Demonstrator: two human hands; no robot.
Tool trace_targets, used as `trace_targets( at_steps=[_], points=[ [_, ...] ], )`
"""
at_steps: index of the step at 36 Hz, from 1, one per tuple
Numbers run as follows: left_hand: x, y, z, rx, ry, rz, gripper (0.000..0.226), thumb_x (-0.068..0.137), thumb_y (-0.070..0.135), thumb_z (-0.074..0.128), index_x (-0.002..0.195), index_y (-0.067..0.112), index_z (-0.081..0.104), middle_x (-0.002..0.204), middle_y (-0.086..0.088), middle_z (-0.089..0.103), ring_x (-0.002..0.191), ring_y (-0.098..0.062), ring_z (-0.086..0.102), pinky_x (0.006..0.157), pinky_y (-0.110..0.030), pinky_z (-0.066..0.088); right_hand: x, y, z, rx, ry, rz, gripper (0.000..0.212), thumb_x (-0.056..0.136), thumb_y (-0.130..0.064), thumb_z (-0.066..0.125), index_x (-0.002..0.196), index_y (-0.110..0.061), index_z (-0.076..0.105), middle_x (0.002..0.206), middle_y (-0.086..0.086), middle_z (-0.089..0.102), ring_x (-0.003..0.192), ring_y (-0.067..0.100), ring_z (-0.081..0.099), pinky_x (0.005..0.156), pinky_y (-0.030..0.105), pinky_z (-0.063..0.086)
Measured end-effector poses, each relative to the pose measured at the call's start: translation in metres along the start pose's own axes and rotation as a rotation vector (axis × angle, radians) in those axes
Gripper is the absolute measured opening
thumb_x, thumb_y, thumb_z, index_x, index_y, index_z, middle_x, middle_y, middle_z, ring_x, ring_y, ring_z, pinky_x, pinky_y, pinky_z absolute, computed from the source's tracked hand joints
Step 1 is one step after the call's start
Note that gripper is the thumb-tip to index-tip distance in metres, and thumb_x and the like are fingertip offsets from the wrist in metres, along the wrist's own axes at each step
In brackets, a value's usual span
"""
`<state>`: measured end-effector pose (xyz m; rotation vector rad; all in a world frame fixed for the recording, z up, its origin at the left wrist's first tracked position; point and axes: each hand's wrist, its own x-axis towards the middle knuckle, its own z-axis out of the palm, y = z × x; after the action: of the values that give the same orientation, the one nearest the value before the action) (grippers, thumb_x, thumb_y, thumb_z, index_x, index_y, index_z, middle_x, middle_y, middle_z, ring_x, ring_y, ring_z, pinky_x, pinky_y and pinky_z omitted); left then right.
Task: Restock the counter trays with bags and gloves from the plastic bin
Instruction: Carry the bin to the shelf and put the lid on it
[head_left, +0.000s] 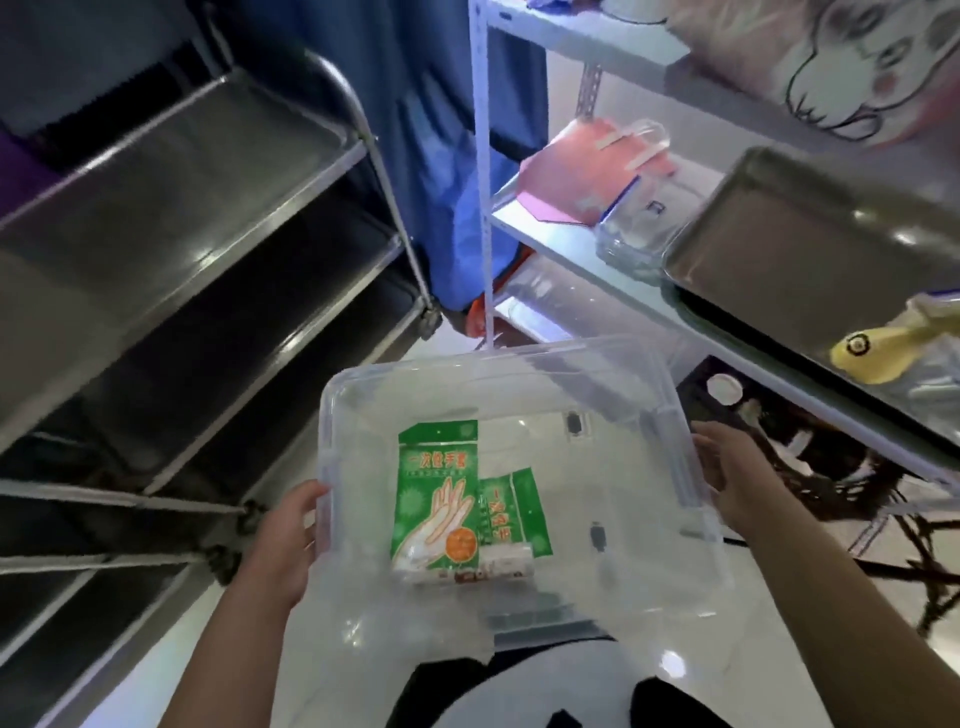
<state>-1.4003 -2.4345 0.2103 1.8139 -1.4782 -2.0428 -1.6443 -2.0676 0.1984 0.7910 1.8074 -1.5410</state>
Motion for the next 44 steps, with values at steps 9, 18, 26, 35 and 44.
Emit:
trace_targets(
  at_steps=[9, 18, 26, 35, 44],
  points=[
    [0.109, 0.057, 0.042, 0.192, -0.112, -0.033, 0.015, 0.091, 0.022, 0.056, 0.081, 0.018, 0.067, 0.077, 0.000, 0.061, 0.065, -0.017, 0.055, 0.057, -0.030, 0.042, 0.025, 0.020, 0.032, 0.010, 0.247, 0.158, 0.028, 0.085, -0.033, 0.063, 0.104, -0.013, 0.062, 0.093, 0.007, 0.060, 0.081, 0.023, 0.056, 0.072, 0.036, 0.048],
    [0.268, 0.061, 0.093, 0.407, -0.282, -0.122, 0.013, 0.088, 0.020, 0.058, 0.079, 0.016, 0.067, 0.054, 0.008, 0.067, 0.042, -0.009, 0.062, 0.039, -0.016, 0.044, 0.068, 0.088, 0.077, -0.012, 0.480, 0.291, 0.021, 0.085, -0.019, 0.070, 0.099, -0.004, 0.063, 0.098, 0.016, 0.059, 0.089, 0.032, 0.056, 0.092, 0.053, 0.049],
    [0.402, 0.039, 0.149, 0.611, -0.408, -0.152, 0.014, 0.087, 0.021, 0.058, 0.080, 0.017, 0.068, 0.064, 0.005, 0.064, 0.058, -0.016, 0.056, 0.051, -0.023, 0.042, 0.163, 0.137, 0.104, -0.051, 0.454, 0.410, 0.013, 0.085, -0.019, 0.070, 0.091, -0.010, 0.063, 0.085, 0.010, 0.061, 0.075, 0.023, 0.059, 0.061, 0.032, 0.048],
    [0.522, -0.003, 0.211, 0.774, -0.412, -0.040, 0.028, 0.090, 0.021, 0.055, 0.114, 0.010, 0.064, 0.088, -0.007, 0.055, 0.068, -0.022, 0.052, 0.057, -0.031, 0.043, 0.297, 0.199, 0.136, -0.002, 0.516, 0.341, 0.034, 0.079, -0.022, 0.072, 0.106, -0.005, 0.062, 0.084, 0.014, 0.056, 0.068, 0.027, 0.055, 0.062, 0.035, 0.050],
    [0.603, -0.049, 0.268, 0.792, -0.340, 0.119, 0.033, 0.083, 0.024, 0.061, 0.112, 0.009, 0.063, 0.094, -0.009, 0.058, 0.065, -0.023, 0.053, 0.056, -0.030, 0.043, 0.396, 0.249, 0.150, -0.082, 0.613, 0.163, 0.017, 0.073, -0.024, 0.070, 0.075, -0.009, 0.062, 0.099, 0.026, 0.066, 0.099, 0.044, 0.064, 0.088, 0.059, 0.053]
  ],
)
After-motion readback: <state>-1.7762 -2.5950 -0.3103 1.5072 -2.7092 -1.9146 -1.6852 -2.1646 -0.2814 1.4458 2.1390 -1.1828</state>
